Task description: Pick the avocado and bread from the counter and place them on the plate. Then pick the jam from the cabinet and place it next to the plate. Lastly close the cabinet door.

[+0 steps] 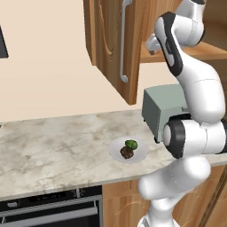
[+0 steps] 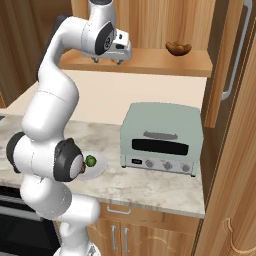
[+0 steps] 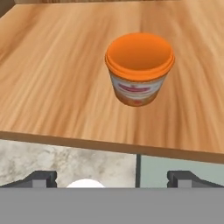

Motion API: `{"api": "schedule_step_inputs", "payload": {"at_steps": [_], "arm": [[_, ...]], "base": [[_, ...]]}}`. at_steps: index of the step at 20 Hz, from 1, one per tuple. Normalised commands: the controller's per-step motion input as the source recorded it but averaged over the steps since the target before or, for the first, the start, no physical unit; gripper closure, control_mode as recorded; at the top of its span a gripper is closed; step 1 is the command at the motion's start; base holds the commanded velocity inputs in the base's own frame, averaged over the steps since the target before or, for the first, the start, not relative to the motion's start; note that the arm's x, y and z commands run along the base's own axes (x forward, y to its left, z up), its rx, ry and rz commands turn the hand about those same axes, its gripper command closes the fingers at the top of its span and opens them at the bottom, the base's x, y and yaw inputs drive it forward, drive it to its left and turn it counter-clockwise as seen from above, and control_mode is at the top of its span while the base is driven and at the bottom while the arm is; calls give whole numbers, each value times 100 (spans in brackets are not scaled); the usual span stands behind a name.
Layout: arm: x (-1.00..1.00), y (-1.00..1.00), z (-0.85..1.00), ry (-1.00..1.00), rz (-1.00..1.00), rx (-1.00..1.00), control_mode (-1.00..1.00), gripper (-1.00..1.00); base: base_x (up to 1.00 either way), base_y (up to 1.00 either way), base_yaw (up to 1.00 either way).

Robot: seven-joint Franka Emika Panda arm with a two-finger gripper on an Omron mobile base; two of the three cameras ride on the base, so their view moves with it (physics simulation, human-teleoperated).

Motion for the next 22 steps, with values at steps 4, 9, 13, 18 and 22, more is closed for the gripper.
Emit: {"api": "schedule_step_inputs", "payload": {"at_steps": [4, 9, 13, 18, 22], "arm": [[24, -1, -1, 3, 0, 0, -100, -100], [31, -3, 0, 2, 0, 0, -100, -100], [29, -4, -1, 3, 0, 0, -100, -100], [29, -5, -1, 3, 0, 0, -100, -100], [25, -12, 0, 0, 0, 0, -100, -100]], "base": [[0, 0, 0], [0, 0, 0], [0, 0, 0], [0, 0, 0], [0, 0, 0]]}}
